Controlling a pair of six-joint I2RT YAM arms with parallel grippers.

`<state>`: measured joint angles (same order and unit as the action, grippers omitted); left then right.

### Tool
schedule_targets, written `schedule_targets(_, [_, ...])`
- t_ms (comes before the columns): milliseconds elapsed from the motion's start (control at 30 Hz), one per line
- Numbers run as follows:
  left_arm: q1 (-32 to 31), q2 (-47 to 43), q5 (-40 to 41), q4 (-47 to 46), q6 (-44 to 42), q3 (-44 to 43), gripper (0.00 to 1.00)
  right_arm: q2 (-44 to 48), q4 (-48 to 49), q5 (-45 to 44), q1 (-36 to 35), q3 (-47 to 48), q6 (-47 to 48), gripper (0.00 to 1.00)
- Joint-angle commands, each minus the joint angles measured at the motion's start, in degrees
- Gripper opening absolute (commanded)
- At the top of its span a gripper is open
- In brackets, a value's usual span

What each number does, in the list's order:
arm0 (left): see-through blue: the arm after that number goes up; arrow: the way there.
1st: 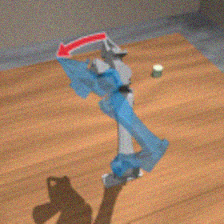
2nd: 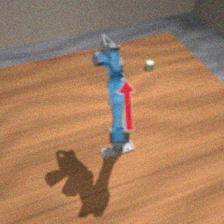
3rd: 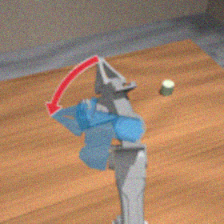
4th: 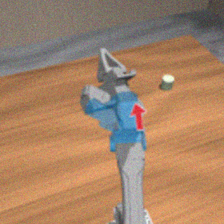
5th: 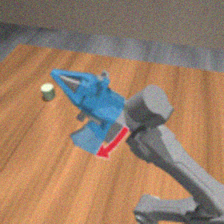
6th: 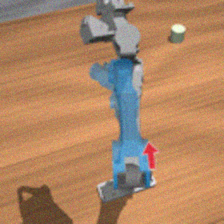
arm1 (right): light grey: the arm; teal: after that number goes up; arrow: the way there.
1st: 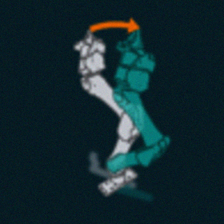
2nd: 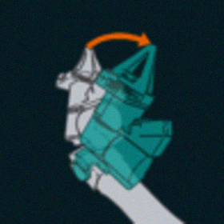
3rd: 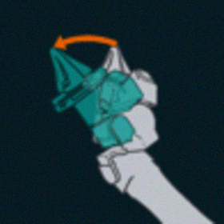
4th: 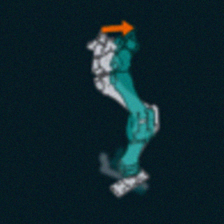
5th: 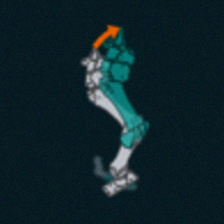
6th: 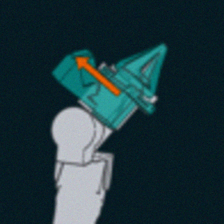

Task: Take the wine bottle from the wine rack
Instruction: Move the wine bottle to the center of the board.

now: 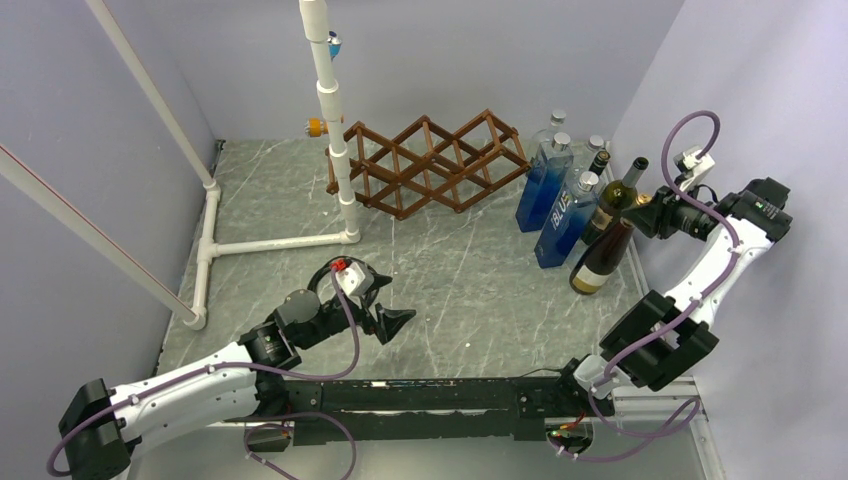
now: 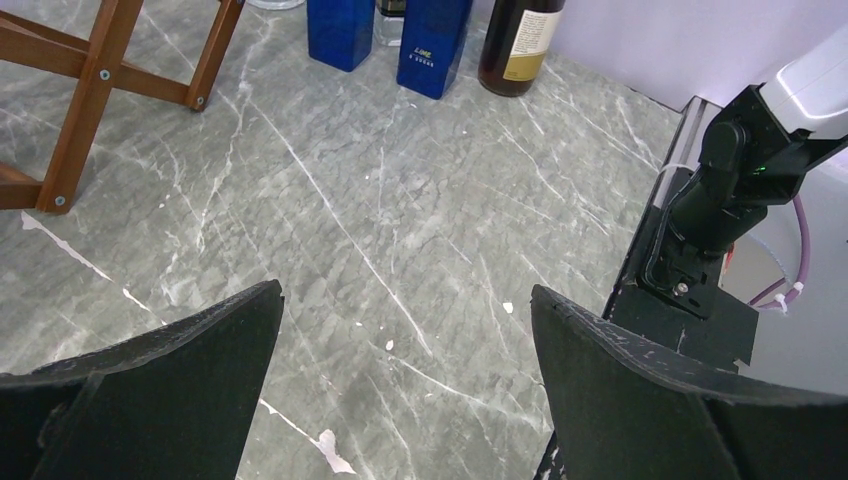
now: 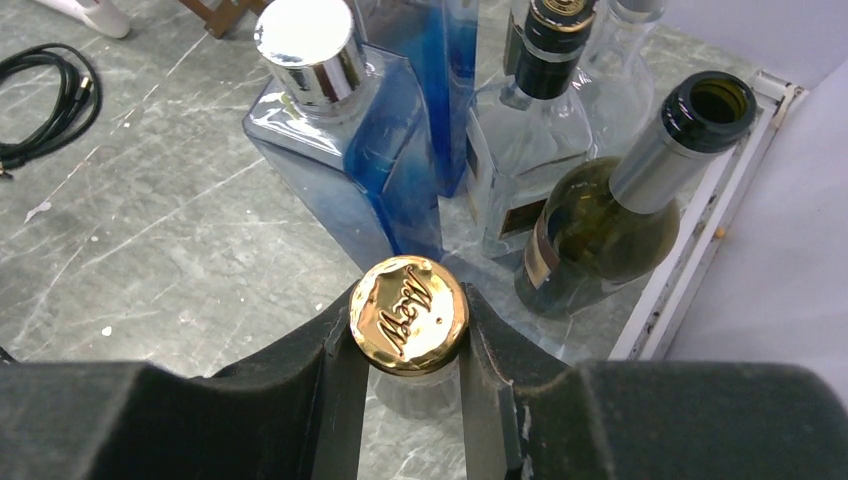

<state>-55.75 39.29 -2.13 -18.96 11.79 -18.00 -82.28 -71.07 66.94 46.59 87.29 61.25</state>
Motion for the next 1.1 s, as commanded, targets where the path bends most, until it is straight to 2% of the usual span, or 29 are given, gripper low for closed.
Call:
schedule_targets(0, [0.11,-1.02,-0.73,-2.82,0.99,-0.01,0.99,0.46,-5.89,9.66,0.17,2.90,10.82,0.16])
schedule_targets(167, [0.09,-0.38,-1.01,-3.01,1.21,-0.34,0.99,-1.99,-14.64,8.45,0.08,4.54,19.43,0.26])
schedule_targets(333, [0.11,-0.14,-1.31,-2.63,1.37,-0.86,1.00,-1.83,-14.91,7.36,0.08,3.56,19.91,0.31])
schedule_targets(867, [0.12,-1.08,-1.91,-1.05,1.56,-2.34,1.00,2.04,-14.91,6.04,0.00,4.32,17.82,0.69])
schedule_targets(1067, [0.10,-1.56,-2.17,-0.01,1.11,-3.20,0.99,3.50,-14.96,5.48,-0.01,7.16,15.23,0.77])
